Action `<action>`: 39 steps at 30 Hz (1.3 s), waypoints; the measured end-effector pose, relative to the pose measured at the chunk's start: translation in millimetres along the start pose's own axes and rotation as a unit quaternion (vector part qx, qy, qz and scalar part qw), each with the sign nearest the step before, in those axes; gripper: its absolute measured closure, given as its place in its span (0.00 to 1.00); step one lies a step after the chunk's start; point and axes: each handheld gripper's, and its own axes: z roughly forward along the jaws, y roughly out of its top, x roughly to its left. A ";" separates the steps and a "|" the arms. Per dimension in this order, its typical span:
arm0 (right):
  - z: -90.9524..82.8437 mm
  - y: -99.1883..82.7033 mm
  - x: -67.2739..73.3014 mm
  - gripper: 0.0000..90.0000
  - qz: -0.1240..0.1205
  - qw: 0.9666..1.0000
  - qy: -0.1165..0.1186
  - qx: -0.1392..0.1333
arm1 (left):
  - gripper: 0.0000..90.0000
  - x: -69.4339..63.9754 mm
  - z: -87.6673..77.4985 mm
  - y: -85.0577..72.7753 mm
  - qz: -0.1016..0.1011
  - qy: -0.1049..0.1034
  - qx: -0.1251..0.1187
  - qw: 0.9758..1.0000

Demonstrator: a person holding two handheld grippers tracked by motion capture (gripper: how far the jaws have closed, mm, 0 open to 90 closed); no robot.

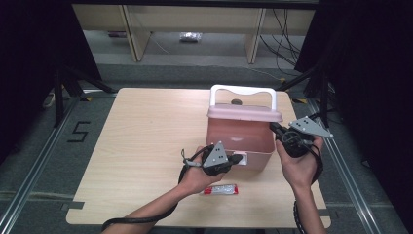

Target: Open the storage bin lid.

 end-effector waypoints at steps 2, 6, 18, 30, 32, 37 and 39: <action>0.6 0.5 -1.1 1.00 -0.006 1.000 -0.003 -0.003 | 0.99 -0.2 0.3 0.0 -0.001 0.000 -0.001 1.000; 2.2 1.7 0.1 1.00 0.001 1.000 -0.006 -0.010 | 0.99 -0.1 0.3 -0.1 0.000 0.001 -0.002 1.000; 8.6 5.0 0.4 1.00 -0.003 1.000 -0.012 -0.016 | 0.99 -0.3 0.7 0.2 -0.003 0.000 -0.002 1.000; 14.7 8.3 0.3 1.00 0.003 1.000 -0.017 -0.013 | 0.99 -0.2 1.1 0.3 -0.003 0.000 -0.002 1.000; 16.3 9.1 -0.8 1.00 0.000 1.000 -0.019 -0.014 | 0.99 -0.4 1.2 0.5 -0.003 0.000 -0.001 1.000; 19.4 10.7 -1.7 1.00 0.000 1.000 -0.019 -0.021 | 0.99 -0.6 1.3 0.6 -0.005 0.000 -0.001 1.000; 20.0 11.6 -1.8 1.00 -0.001 0.999 -0.022 -0.025 | 0.99 -0.7 1.3 0.5 -0.004 0.000 -0.001 1.000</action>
